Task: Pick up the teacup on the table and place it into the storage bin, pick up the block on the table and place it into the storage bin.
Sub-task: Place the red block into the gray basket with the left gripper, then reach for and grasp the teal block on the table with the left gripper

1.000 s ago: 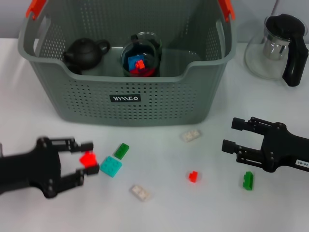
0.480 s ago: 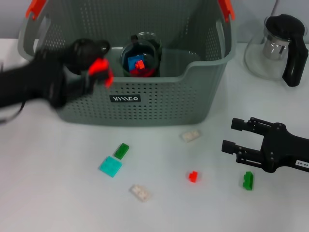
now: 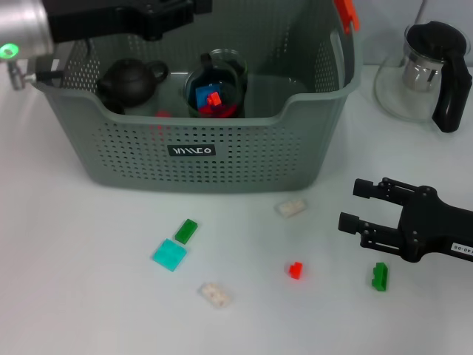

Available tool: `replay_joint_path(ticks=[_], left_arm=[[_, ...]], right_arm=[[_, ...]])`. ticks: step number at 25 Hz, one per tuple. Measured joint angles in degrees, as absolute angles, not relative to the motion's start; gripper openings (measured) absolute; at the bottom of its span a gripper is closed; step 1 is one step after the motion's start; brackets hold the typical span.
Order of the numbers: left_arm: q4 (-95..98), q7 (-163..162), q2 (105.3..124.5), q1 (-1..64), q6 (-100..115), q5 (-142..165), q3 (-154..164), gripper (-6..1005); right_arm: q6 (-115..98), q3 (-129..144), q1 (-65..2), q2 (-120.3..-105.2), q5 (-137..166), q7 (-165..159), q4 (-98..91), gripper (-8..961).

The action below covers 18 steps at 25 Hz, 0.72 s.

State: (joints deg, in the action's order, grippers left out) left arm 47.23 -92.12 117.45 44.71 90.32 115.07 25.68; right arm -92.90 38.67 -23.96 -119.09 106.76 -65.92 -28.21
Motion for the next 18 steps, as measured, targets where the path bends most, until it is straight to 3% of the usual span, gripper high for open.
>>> replay_joint_path(ticks=[4,9,18], left_arm=[[51.8,-94.4,118.50,43.5,86.7,114.2,32.2,245],[55.2,-94.7,119.67,42.0,87.4,113.1,32.2,167],[56.1,-99.1,119.70,33.5,96.9,106.7,31.8,178]], right_arm=[[-92.9,38.7,-24.0,-119.11,106.7,-65.8,-28.2,760],[-92.9,38.7,-24.1,-119.17,106.7,-65.9,-28.2,760],[-92.7,38.6,-24.2,-119.36,106.7,-65.9,-28.2,761]])
